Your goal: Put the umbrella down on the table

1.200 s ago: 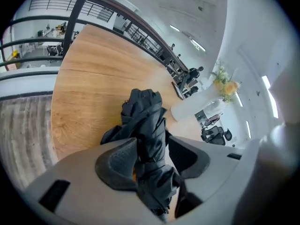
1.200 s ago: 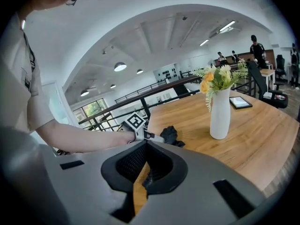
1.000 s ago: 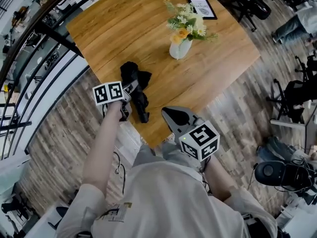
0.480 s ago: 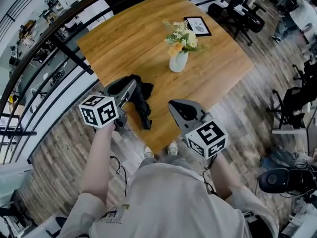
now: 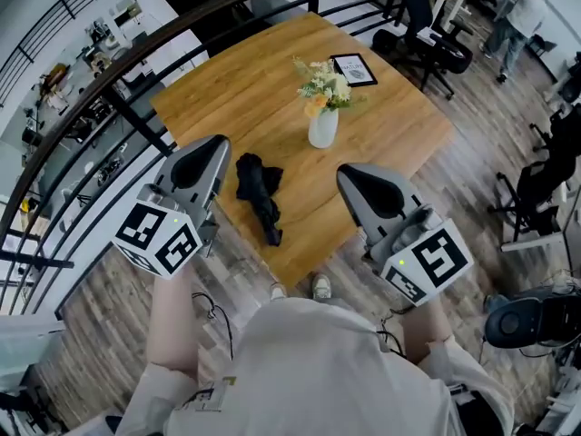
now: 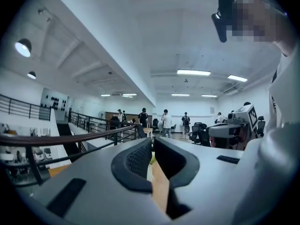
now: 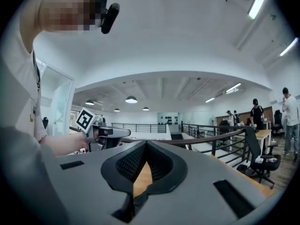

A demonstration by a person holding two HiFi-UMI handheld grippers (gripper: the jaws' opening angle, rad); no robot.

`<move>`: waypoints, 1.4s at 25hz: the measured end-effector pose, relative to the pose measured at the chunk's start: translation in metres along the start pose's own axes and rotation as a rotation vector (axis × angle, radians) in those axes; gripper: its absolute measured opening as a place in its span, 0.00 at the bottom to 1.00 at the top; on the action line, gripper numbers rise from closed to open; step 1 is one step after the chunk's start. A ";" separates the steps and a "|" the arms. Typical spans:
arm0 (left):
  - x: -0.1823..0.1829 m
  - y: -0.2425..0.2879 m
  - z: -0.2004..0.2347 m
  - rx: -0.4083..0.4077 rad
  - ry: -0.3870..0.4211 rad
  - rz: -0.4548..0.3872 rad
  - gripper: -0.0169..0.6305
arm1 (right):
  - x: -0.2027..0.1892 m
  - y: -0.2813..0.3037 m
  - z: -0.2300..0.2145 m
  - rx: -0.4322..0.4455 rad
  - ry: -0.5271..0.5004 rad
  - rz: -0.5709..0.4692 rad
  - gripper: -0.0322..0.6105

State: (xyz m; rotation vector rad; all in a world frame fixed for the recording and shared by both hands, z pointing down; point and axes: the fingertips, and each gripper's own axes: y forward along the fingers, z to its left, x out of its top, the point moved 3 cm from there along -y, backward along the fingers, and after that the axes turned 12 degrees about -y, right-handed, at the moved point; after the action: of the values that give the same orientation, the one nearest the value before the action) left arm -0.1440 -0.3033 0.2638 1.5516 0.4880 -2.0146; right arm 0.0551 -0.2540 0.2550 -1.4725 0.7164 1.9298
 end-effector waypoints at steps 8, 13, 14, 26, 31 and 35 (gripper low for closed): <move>0.044 -0.045 -0.049 -0.007 0.165 -0.065 0.06 | 0.063 -0.034 0.013 -0.032 -0.057 -0.135 0.09; 0.045 -0.068 -0.065 -0.001 0.239 -0.092 0.05 | 0.064 -0.039 0.026 0.000 -0.109 -0.129 0.09; 0.042 -0.071 -0.068 0.003 0.258 -0.085 0.05 | 0.063 -0.039 0.029 0.015 -0.123 -0.119 0.09; -0.020 -0.083 -0.067 0.037 0.199 0.009 0.05 | 0.034 -0.029 0.059 0.093 -0.105 -0.019 0.09; -0.029 -0.083 -0.062 0.050 0.217 0.034 0.05 | 0.024 -0.026 0.069 0.123 -0.094 0.011 0.09; -0.025 -0.082 -0.062 0.045 0.231 0.025 0.05 | 0.026 -0.020 0.062 0.107 -0.104 0.014 0.09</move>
State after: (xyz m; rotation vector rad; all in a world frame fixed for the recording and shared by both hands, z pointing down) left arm -0.1425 -0.1971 0.2678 1.8199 0.5122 -1.8483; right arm 0.0241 -0.1919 0.2438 -1.2963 0.7722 1.9321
